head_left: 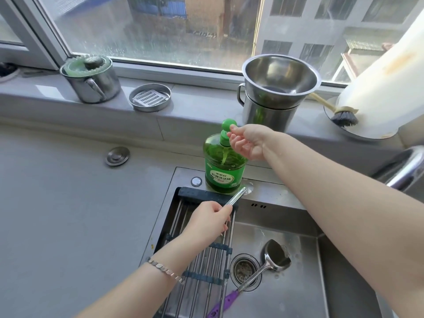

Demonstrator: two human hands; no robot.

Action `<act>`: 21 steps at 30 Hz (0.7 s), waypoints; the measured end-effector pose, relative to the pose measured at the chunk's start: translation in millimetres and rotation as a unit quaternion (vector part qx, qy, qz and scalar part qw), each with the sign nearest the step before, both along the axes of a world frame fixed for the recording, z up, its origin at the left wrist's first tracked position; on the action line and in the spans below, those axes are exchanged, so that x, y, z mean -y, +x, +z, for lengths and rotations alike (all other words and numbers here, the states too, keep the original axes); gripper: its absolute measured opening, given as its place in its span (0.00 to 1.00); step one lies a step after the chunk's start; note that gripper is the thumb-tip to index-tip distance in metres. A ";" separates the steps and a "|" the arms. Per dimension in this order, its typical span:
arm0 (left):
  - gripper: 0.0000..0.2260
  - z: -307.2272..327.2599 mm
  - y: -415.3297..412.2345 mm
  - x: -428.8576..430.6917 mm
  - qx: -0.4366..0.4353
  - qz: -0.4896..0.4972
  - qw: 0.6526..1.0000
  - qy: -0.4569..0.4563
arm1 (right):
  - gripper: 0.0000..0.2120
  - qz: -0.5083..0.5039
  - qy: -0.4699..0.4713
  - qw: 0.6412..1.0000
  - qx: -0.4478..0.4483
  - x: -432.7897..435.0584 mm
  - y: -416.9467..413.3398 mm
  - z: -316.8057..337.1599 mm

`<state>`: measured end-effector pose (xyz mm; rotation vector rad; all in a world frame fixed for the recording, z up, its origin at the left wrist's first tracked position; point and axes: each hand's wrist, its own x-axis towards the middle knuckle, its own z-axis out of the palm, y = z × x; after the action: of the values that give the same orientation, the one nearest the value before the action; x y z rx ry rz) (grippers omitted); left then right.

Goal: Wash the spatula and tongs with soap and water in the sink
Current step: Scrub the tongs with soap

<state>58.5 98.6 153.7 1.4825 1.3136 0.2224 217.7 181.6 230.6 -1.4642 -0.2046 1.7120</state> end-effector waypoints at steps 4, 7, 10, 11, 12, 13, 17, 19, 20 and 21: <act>0.14 8.0 -0.7 0.4 0.002 0.012 1.000 0.009 | 0.15 0.022 -0.003 0.999 0.035 0.9 -1.9 8.2; 0.13 7.9 -1.3 -1.1 0.012 0.019 1.000 0.014 | 0.15 0.021 0.014 0.998 0.053 2.1 -0.5 1.7; 0.14 3.8 -0.6 -0.6 0.017 0.020 1.000 0.002 | 0.14 0.002 0.022 0.998 0.058 2.4 -0.7 -6.0; 0.14 2.0 -0.5 -0.5 0.018 0.022 1.000 -0.003 | 0.14 -0.003 0.024 0.998 0.058 1.6 -0.5 -7.6; 0.14 0.8 -0.2 -0.6 0.017 0.023 1.000 -0.007 | 0.14 -0.007 0.025 0.998 0.057 0.5 0.0 -8.9; 0.14 0.0 0.3 -0.5 0.015 0.023 1.000 -0.009 | 0.15 -0.010 0.025 0.998 0.054 -0.2 0.6 -9.8; 0.14 3.2 2.5 2.0 0.012 0.022 1.000 -0.005 | 0.15 -0.014 0.020 0.998 0.058 -0.4 0.2 -11.4; 0.14 6.4 3.1 5.2 0.012 0.019 1.000 -0.001 | 0.15 -0.017 0.017 0.998 0.061 0.7 -1.5 -9.6; 0.14 8.0 2.8 6.7 0.014 0.018 1.000 0.002 | 0.15 -0.013 0.016 0.998 0.061 1.0 -1.9 -8.2; 0.14 9.5 2.0 8.1 0.015 0.017 1.000 0.004 | 0.16 -0.006 0.013 0.998 0.058 1.2 -1.8 -6.5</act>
<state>60.5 90.5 163.2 1.4590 1.3161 0.2725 216.0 180.4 224.2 -1.5441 -0.2797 1.6106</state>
